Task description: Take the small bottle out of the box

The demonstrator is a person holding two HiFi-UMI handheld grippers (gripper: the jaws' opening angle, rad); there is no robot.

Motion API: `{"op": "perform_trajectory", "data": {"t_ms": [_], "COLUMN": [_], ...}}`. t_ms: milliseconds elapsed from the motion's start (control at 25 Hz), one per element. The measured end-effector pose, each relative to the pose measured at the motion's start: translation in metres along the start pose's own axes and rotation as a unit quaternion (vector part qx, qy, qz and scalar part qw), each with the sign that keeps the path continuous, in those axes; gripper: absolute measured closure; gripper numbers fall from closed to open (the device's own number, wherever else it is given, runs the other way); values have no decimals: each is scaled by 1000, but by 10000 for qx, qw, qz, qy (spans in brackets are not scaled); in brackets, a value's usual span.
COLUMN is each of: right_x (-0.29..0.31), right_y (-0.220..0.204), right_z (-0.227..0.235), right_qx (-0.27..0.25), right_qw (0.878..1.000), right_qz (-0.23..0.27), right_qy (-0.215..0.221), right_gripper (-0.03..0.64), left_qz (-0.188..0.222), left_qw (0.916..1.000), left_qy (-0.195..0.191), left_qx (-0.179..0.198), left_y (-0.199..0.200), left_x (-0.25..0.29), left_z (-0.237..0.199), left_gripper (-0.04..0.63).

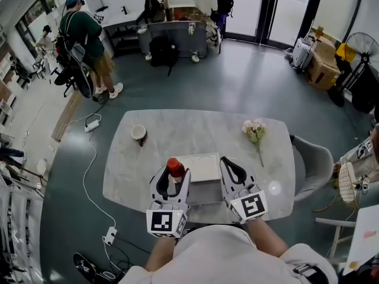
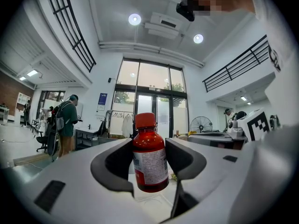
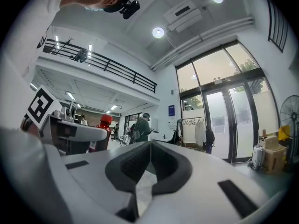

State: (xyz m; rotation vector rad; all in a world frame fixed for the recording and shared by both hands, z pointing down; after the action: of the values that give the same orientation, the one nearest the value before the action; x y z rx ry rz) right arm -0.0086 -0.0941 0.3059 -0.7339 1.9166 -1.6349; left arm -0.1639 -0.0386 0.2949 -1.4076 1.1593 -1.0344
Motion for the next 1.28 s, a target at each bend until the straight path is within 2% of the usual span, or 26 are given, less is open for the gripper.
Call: {"op": "perform_trajectory", "data": {"t_ms": [1280], "right_x": [-4], "right_y": [-4], "right_z": [-8], "right_qx": [1], "right_qw": [9998], "right_qz": [-88], "right_qy": [194], "right_gripper": [591], "left_qz": [-125], "left_qw": [9999], "left_qy": [9], "left_qx": [35], "left_y": [-9], "left_x": [0], "left_z": [10], "left_gripper": [373]}}
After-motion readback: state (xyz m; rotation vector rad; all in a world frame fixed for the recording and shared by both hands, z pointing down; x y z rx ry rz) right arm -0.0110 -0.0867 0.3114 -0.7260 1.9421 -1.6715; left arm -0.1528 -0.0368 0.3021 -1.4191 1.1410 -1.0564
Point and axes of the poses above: the fingertips, and each gripper's own axes: x forward along the fingers, z to its right, y out of its top, the point moved 4 cm from there along -x, backward along the fingers, and after that the axes turned 6 degrees about -x, right-handed, at the moved point
